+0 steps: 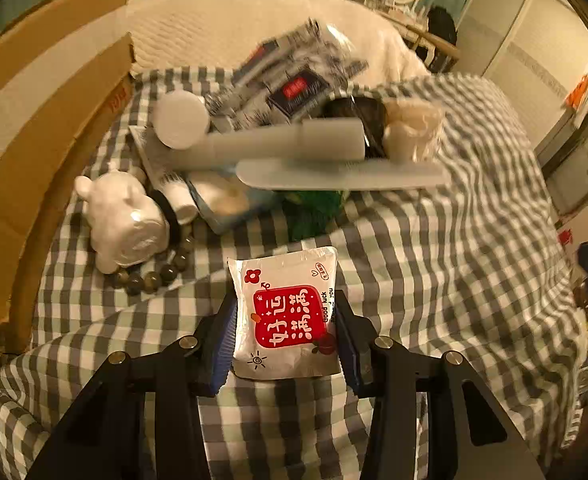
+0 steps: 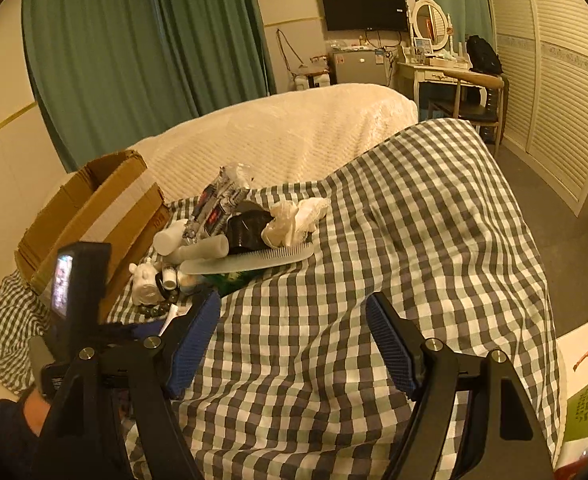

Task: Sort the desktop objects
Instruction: 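Return both tools to the clutter and grasp the red-white sachet with the left tool, then grasp the white comb with the right tool while the left holds the sachet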

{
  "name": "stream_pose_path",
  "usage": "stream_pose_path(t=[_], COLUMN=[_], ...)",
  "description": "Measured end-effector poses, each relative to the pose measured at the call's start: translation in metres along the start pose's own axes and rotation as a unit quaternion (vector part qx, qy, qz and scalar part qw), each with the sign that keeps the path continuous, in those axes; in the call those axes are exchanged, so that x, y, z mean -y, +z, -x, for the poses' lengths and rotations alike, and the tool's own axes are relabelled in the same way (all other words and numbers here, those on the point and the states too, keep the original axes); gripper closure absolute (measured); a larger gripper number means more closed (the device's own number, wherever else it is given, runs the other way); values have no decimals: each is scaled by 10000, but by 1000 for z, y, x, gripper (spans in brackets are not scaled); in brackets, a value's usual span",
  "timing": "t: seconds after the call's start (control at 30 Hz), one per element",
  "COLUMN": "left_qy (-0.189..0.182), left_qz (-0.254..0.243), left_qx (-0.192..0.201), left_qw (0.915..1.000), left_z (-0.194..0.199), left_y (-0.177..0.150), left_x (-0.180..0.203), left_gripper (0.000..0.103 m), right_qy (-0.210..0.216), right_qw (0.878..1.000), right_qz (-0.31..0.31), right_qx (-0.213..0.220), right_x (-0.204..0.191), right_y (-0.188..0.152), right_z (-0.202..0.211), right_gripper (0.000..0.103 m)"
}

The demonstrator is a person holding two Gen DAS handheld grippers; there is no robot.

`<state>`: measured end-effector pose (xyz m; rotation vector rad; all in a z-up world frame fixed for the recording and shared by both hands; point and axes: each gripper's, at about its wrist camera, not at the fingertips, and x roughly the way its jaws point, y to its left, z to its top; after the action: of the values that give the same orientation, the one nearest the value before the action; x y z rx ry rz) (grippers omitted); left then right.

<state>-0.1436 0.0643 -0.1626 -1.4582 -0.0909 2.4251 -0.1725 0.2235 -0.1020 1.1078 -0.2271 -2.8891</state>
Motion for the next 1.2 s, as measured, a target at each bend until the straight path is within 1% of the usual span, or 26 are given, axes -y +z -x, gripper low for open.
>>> stream_pose_path(t=[0.03, 0.17, 0.3, 0.37, 0.43, 0.53, 0.63, 0.73, 0.83, 0.87, 0.9, 1.07, 1.1, 1.13, 1.17, 1.2], left_qy=[2, 163, 375, 487, 520, 474, 450, 420, 406, 407, 410, 410, 418, 422, 424, 426], left_qz=[10, 50, 188, 272, 417, 652, 776, 836, 831, 823, 820, 826, 820, 815, 807, 795], left_qx=[55, 493, 736, 781, 778, 740, 753, 774, 794, 799, 798, 792, 793, 800, 811, 820], left_qw=[10000, 9986, 9964, 9954, 9947, 9940, 9931, 9926, 9925, 9926, 9926, 9926, 9926, 9926, 9925, 9925], left_z=[4, 28, 34, 30, 26, 18, 14, 13, 13, 13, 14, 15, 15, 16, 17, 17], left_y=[1, -1, -1, 5, 9, 12, 13, 13, 12, 12, 11, 11, 10, 10, 10, 10], left_x=[-3, -23, -45, -55, -65, -78, -86, -90, -90, -90, -90, -90, -89, -89, -89, -89], left_gripper=[58, 58, 58, 58, 58, 58, 58, 58, 58, 58, 58, 58, 58, 58, 58, 58], right_qy=[-4, 69, 243, 328, 463, 644, 661, 730, 612, 566, 515, 354, 351, 318, 265, 254], right_qw=[10000, 9996, 9985, 9975, 9957, 9943, 9934, 9922, 9934, 9938, 9937, 9948, 9952, 9954, 9955, 9957], right_qz=[50, 239, 457, 588, 730, 635, 553, 462, 515, 546, 607, 733, 712, 729, 765, 785], right_qx=[-18, -116, -154, -195, -320, -568, -754, -904, -821, -789, -788, -618, -569, -535, -484, -424], right_x=[-3, -19, -37, -46, -54, -58, -62, -68, -76, -78, -80, -82, -81, -81, -80, -80], right_y=[1, 5, 15, 22, 29, 36, 39, 40, 39, 39, 38, 30, 29, 28, 29, 28], right_z=[-2, -12, -31, -46, -67, -101, -130, -152, -157, -157, -157, -144, -140, -135, -130, -124], right_gripper=[28, 28, 28, 28, 28, 28, 28, 36, 45, 61, 71, 73, 76, 85, 88, 88])
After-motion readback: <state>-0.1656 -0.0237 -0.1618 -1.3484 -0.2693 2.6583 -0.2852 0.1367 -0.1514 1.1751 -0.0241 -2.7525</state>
